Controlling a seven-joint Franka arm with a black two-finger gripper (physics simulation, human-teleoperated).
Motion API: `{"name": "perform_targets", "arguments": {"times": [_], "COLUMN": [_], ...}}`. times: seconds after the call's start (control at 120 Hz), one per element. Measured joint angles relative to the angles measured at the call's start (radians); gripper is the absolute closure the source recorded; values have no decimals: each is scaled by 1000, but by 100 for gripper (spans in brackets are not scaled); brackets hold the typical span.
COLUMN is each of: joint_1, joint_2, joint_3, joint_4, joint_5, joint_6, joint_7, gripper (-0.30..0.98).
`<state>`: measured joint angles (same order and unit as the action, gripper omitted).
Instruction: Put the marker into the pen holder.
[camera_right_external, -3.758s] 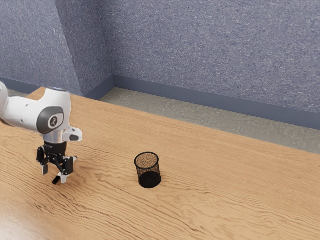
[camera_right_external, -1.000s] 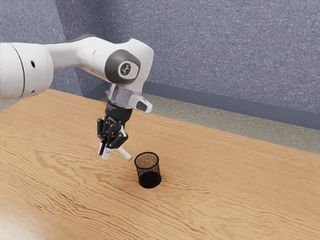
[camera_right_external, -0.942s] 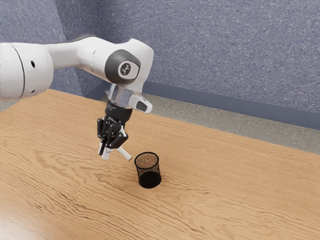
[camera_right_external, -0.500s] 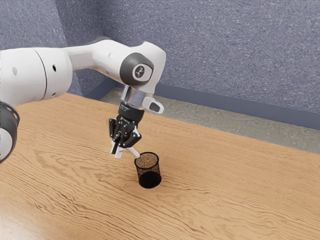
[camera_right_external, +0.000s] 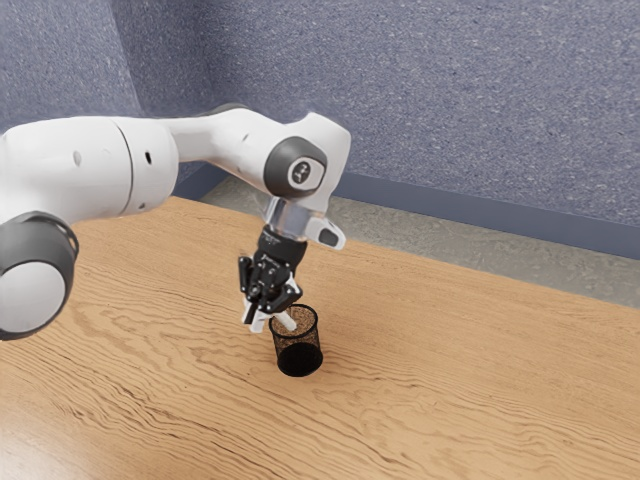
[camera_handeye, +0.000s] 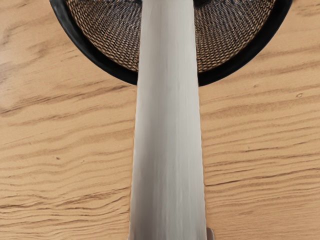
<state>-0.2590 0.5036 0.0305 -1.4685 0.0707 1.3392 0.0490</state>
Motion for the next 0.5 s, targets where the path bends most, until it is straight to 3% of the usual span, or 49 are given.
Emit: {"name": "perform_targets", "arguments": {"times": [0.3, 0.5], "joint_1": [-2, -3], "joint_2": [53, 52], "joint_3": [-1, -1], "joint_4": [23, 22], "joint_5": [11, 8], "joint_6": [57, 71], "joint_7": [-9, -14], "gripper": [71, 31]}}
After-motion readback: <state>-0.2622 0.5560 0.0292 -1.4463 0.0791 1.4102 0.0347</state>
